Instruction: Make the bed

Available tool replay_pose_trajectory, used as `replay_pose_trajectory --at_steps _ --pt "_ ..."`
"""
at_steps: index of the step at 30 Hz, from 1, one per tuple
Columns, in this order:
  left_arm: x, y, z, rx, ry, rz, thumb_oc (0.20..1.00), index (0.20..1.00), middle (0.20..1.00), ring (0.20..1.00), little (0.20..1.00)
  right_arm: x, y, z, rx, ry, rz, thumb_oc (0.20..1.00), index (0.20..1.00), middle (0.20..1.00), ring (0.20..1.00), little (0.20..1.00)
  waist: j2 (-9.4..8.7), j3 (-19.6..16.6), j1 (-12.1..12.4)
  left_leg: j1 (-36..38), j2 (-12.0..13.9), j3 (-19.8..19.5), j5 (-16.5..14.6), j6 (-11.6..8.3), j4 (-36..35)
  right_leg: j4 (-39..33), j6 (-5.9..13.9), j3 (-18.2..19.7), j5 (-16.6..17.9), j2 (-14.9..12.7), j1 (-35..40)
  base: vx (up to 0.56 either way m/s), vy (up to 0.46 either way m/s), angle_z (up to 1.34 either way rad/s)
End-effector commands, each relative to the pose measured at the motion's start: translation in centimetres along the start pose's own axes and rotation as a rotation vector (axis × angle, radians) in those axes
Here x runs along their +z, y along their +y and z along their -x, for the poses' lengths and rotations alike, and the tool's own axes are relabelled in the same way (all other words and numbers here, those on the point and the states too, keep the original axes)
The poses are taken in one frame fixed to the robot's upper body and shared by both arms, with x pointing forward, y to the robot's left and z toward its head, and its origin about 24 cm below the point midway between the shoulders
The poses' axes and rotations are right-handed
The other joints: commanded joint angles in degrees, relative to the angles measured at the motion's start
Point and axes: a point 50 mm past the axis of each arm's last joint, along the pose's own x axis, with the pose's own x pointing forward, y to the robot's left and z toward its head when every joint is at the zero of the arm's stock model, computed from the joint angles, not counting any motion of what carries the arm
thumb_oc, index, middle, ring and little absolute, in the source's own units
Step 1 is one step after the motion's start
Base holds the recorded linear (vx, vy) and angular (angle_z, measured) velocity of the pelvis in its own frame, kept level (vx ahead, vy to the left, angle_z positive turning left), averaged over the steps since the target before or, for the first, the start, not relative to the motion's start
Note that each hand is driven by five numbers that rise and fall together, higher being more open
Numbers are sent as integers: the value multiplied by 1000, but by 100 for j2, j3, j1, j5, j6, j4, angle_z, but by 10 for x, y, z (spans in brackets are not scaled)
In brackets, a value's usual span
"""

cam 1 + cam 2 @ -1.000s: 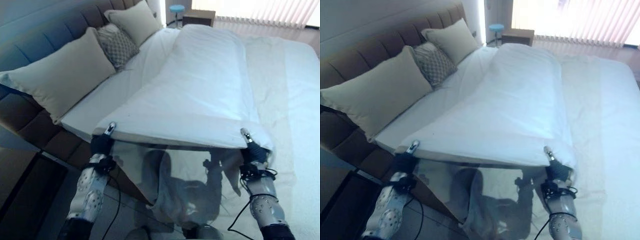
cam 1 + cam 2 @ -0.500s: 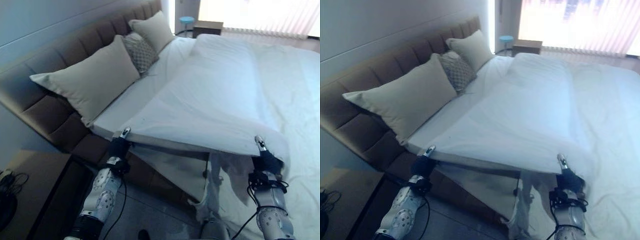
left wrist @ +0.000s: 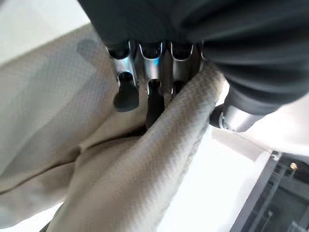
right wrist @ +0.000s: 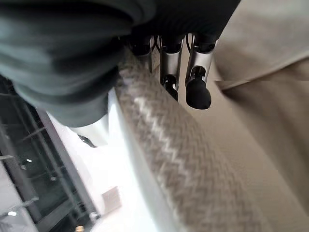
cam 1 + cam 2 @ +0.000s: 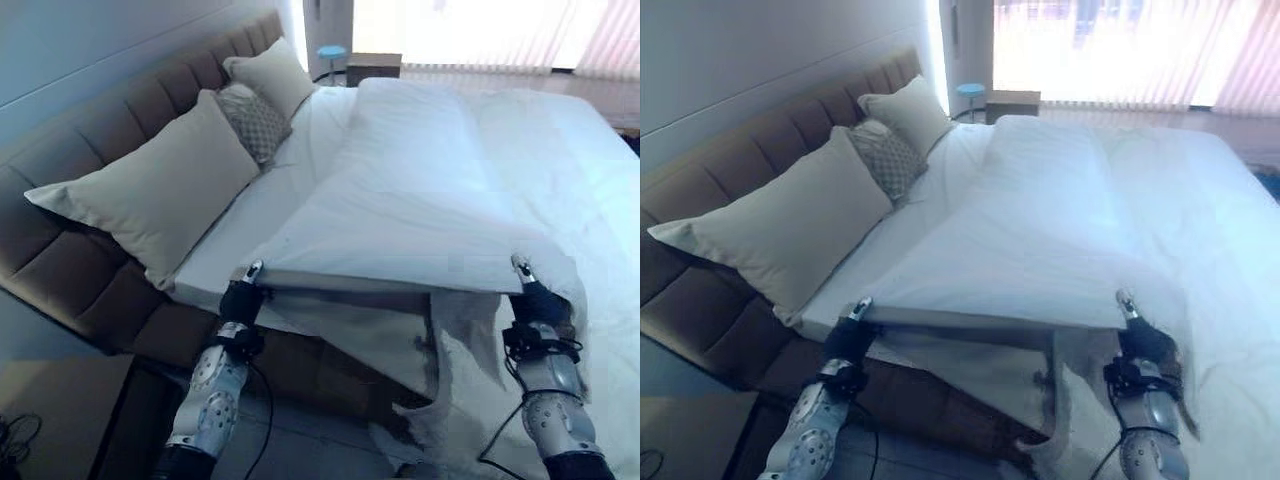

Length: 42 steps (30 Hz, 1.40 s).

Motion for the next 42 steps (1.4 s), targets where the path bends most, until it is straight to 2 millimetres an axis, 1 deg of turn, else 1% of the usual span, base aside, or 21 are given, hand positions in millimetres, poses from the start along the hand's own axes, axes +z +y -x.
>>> replay_pose_trajectory --at_steps 1,2,3,4,5,6,7,8,9,10,12,14,15,16,22,28,35,37,39,41,42 --pt "154 21 21 34 -698 -190 200 200 200 200 200 39 21 -24 66 -232 -29 200 200 200 200 200 -181 -363 554 779 -196 -142 -149 236 -632 -172 359 632 1144 -76 -225 76 355 93" --pt "151 31 28 80 -682 -214 200 200 200 200 200 33 28 -26 85 -213 -35 200 200 200 200 200 -140 -248 671 1030 -336 201 -272 388 -810 76 397 21 1228 -230 -370 59 300 31" --pt "150 33 30 91 -676 -220 200 200 200 200 200 31 30 -26 89 -204 -41 200 200 200 200 200 -123 -230 668 1103 -364 316 -296 405 -877 49 423 -117 1242 -225 -421 98 347 -37" --pt "147 39 37 130 -665 -247 200 200 200 200 200 24 34 -24 112 -179 -45 200 200 200 200 200 -139 -211 706 1151 -398 421 -422 422 -830 -89 353 -128 1051 -31 -432 -3 94 -85" --pt "149 39 39 111 -662 -255 200 200 200 200 200 24 30 -23 107 -170 -44 200 200 200 200 200 -200 -203 681 1120 -431 552 -336 425 -810 -289 395 -167 1548 -253 -481 21 44 -112" --pt "143 41 41 128 -641 -247 200 200 200 200 200 19 28 -19 112 -148 -39 200 200 200 200 200 -224 -243 631 996 -422 467 -333 425 -723 -579 337 224 1455 -36 -443 -16 -18 -62" --pt "143 41 41 128 -640 -247 200 200 200 200 200 19 28 -19 112 -147 -39 200 200 200 200 200 -221 -253 642 988 -415 479 -340 423 -714 -586 334 235 1460 -26 -453 75 16 0" --pt "143 43 43 140 -641 -253 200 200 200 200 200 18 29 -19 115 -147 -43 200 200 200 200 200 -246 -290 754 1045 -428 586 -366 427 -707 -698 394 -48 1594 -142 -328 92 43 30" --pt "138 46 45 158 -624 -262 200 200 200 200 200 14 26 -19 96 -125 -32 200 200 200 200 200 -196 -305 782 1109 -394 597 -470 414 -704 -650 490 -71 1517 -174 -208 31 41 5" --pt "136 48 46 164 -610 -272 200 200 200 200 200 10 23 -18 85 -105 -36 200 200 200 200 200 -235 -295 768 1037 -425 679 -350 447 -688 -682 379 -135 1590 -183 -209 5 7 -17" --pt "127 56 49 207 -552 -327 200 200 200 200 200 -8 15 -13 59 -18 -17 200 200 200 200 200 -297 -344 794 989 -431 622 -304 422 -672 -805 398 -15 1617 -58 -159 14 -38 -11" --pt "121 64 54 241 -521 -334 200 200 200 200 200 -16 9 -8 41 23 -16 200 200 200 200 200 -321 -408 847 982 -411 672 -282 408 -670 -887 393 -164 1570 -41 -44 69 -29 2" --pt "113 71 57 268 -480 -340 200 200 200 200 200 -21 3 -5 32 52 -5 200 200 200 200 200 -334 -422 862 993 -400 678 -281 392 -659 -915 394 -205 1540 -20 -6 132 -38 4" --pt "107 78 59 300 -444 -349 200 200 200 200 200 -27 -1 -2 19 83 16 200 200 200 200 200 -327 -448 875 1048 -363 601 -353 339 -681 -931 495 -137 1451 35 52 122 -44 9" --pt "63 115 74 465 -215 -356 200 200 200 200 200 -60 -26 15 -76 261 69 200 200 200 200 200 -355 -498 878 1074 -270 640 -251 252 -728 -1109 486 -179 1414 158 218 29 -40 0" --pt "15 144 97 612 19 -314 200 200 200 200 200 -84 -44 35 -146 398 110 200 200 200 200 200 -314 -405 841 1033 -224 595 -277 263 -663 -963 467 -140 1306 142 95 36 -11 2" --pt "-22 162 111 684 249 -335 200 200 200 200 200 -104 -65 50 -262 516 144 200 200 200 200 200 -265 430 790 435 -201 558 -270 285 -336 -707 434 73 1230 27 -582 -103 -1 8" --pt "-24 163 108 675 268 -360 200 200 200 200 200 -106 -66 50 -265 530 162 200 200 200 200 200 -268 569 791 295 -205 548 -281 282 -228 -670 411 109 1209 18 -678 -138 -18 16" --pt "-27 167 92 699 306 -390 200 200 200 200 200 -108 -62 32 -264 541 215 200 200 200 200 200 -279 1277 802 -475 -183 397 -298 286 315 -370 334 233 1154 -67 -1283 -316 -57 37" --pt "-27 168 88 708 320 -400 200 200 200 200 200 -110 -61 28 -262 553 224 200 200 200 200 200 -283 1423 796 -705 -176 367 -326 295 475 -254 315 280 1116 -103 -1492 -250 -44 16" --pt "-23 169 78 707 323 -436 200 200 200 200 200 -107 -61 18 -270 545 246 200 200 200 200 200 -295 1752 761 -1198 -135 319 -358 315 787 -26 290 335 1084 -191 -1893 -248 -45 9"
